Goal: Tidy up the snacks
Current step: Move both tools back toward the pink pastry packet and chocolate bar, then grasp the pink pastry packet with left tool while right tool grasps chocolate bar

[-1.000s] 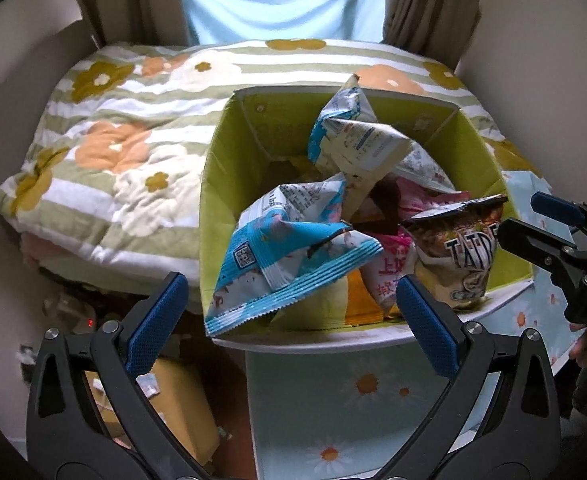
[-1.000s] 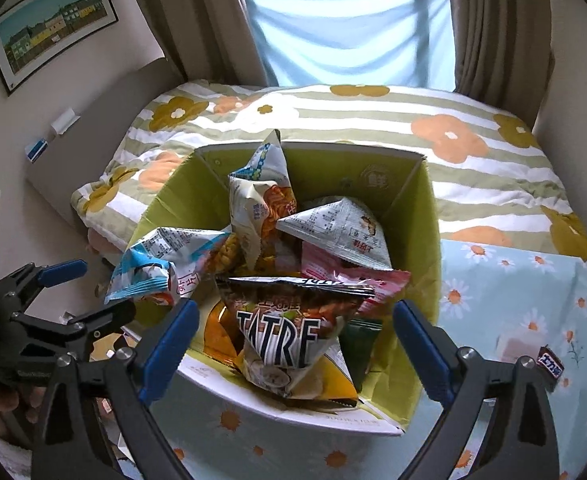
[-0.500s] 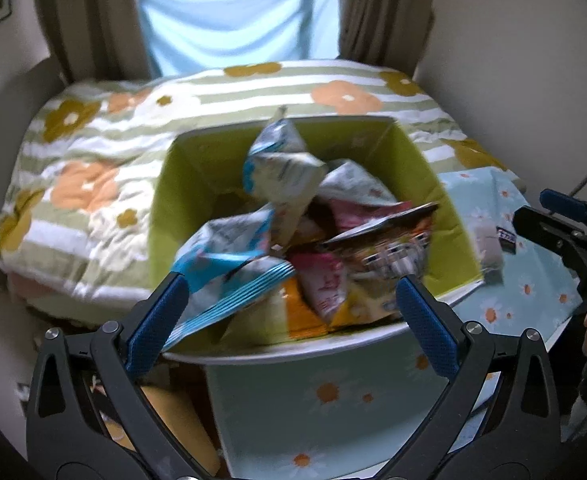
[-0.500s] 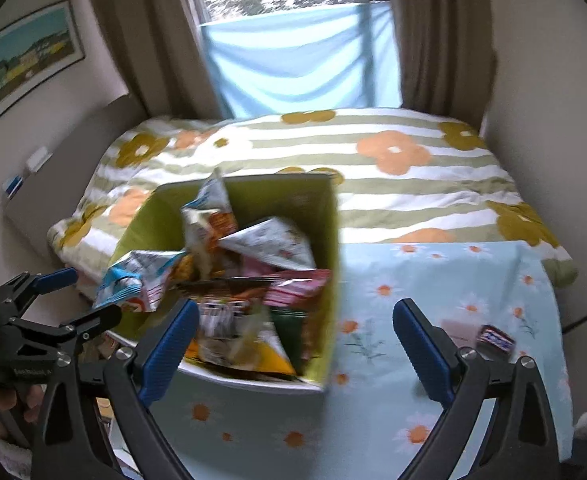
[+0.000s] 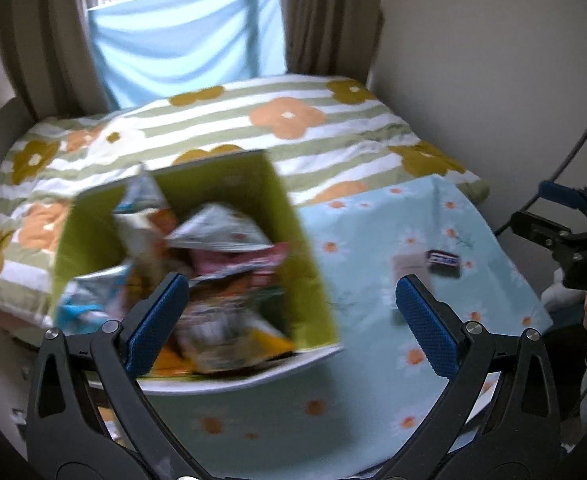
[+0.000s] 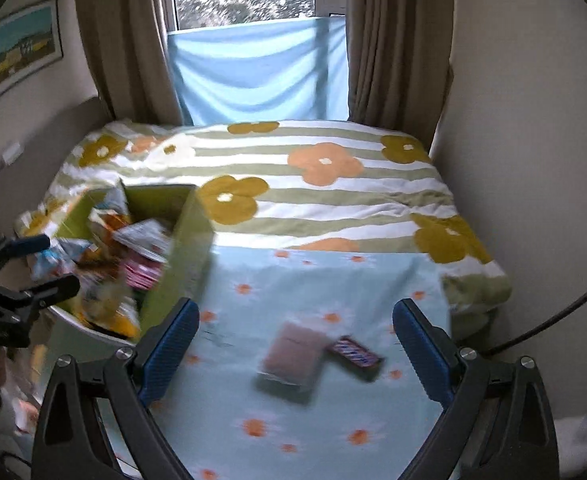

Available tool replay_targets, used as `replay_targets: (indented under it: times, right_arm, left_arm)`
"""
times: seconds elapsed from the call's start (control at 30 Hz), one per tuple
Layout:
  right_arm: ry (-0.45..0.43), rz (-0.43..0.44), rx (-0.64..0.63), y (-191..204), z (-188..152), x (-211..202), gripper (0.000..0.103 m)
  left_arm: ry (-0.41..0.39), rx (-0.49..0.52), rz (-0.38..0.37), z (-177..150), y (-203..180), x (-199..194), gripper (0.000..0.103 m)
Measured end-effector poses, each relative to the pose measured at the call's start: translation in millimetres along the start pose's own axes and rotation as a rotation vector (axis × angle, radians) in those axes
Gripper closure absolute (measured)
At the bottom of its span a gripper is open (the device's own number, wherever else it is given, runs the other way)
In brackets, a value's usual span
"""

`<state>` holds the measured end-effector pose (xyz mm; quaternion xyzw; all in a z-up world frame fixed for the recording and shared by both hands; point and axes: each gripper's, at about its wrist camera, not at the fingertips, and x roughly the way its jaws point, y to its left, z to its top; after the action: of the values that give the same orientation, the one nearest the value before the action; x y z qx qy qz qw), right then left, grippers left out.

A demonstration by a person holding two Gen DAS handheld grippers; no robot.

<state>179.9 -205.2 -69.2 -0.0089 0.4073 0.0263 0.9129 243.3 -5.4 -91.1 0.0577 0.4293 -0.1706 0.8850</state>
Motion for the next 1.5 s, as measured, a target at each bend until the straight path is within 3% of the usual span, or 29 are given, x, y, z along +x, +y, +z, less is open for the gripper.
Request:
replay_targets:
  times: [0.27, 0.47, 0.93, 1.07, 1.13, 1.4, 1.5]
  right_arm:
    - [0.109, 0.048, -0.127, -67.7, -22.3, 45.3, 0.006]
    - [0.161, 0.150, -0.207, -95.3, -51.6, 90.4, 0.006]
    - [0.243, 0.203, -0.365, -92.0, -90.2, 152.4, 0.007]
    - [0.250, 0.203, -0.393, -88.5, -91.7, 159.4, 0.007]
    - [0.254, 0.200, -0.408, -87.7, -91.1, 162.7, 0.007]
    - [0.257, 0.222, -0.427, -82.0, -85.5, 172.4, 0.007]
    - [0.268, 0.231, -0.444, -79.7, -85.4, 177.6, 0.017]
  left_arm:
    - [0.127, -0.010, -0.060, 0.0, -91.9, 68.4, 0.000]
    - [0.260, -0.046, -0.079, -20.0, -132.8, 135.0, 0.000]
    - [0.393, -0.010, -0.046, -29.6, -157.5, 238.4, 0.003]
    - [0.434, -0.006, -0.044, -31.9, -156.9, 255.4, 0.016]
    - [0.422, 0.019, -0.033, -30.1, -159.0, 256.3, 0.017]
    - [0.398, 0.091, -0.029, -27.8, -167.5, 254.3, 0.041]
    - [0.391, 0.096, -0.032, -28.0, -168.3, 253.2, 0.042]
